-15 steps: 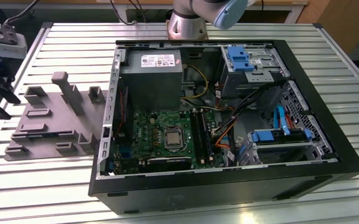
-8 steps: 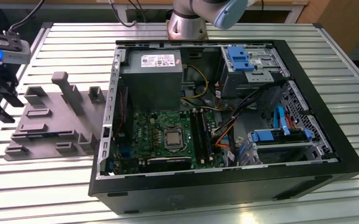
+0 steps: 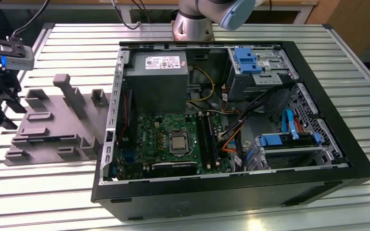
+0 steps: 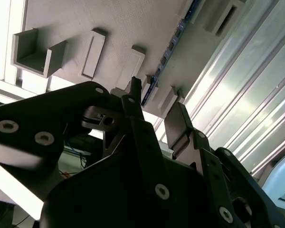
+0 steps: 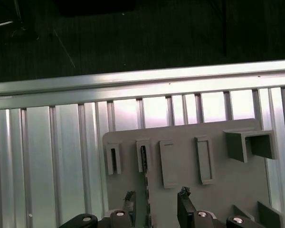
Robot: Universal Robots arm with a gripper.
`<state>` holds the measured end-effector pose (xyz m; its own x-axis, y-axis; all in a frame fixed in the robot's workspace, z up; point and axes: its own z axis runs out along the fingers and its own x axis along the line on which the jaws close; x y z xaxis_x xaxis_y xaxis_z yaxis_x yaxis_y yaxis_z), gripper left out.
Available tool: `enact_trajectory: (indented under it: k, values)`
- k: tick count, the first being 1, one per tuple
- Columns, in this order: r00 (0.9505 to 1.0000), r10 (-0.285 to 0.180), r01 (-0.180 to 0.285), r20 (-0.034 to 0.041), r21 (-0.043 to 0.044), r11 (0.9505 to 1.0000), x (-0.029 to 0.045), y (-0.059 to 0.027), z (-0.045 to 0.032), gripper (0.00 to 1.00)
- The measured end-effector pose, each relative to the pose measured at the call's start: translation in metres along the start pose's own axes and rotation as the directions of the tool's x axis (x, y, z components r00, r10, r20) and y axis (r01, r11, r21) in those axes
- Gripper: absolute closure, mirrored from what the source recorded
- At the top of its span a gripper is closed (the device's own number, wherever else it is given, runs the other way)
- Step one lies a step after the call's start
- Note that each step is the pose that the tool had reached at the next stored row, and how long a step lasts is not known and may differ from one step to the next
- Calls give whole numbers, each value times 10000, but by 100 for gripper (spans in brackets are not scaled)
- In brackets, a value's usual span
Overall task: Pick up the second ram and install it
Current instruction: 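Pick up the second ram and move it above second insertion slot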
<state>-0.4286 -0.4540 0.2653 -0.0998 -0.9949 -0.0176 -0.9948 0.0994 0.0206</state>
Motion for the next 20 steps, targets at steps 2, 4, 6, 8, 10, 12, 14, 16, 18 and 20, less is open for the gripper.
enact_trajectory:
  k: [2, 4, 6, 8, 10, 12, 14, 16, 18, 20]
  values:
    - [10000, 1, -1, 1, 4, 10000, 0, 0, 3, 53]
    - [10000, 2, -2, 3, 8, 10000, 1, 0, 18, 53]
    - [10000, 2, -2, 1, 5, 10000, 5, -1, 38, 53]
    - [10000, 1, -1, -4, 6, 10000, 7, -2, 60, 53]
    - [10000, 1, -1, -5, 6, 10000, 10, -3, 85, 53]
    - [10000, 0, 0, -5, 7, 10000, 18, -5, 112, 53]
    - [10000, 1, -1, -6, 6, 10000, 23, -6, 143, 53]
    - [10000, 2, -2, -5, 7, 10000, 26, -8, 177, 53]
    - [10000, 1, -1, -5, 6, 10000, 29, -11, 213, 53]
    - [10000, 1, -1, -4, 7, 10000, 32, -12, 251, 53]
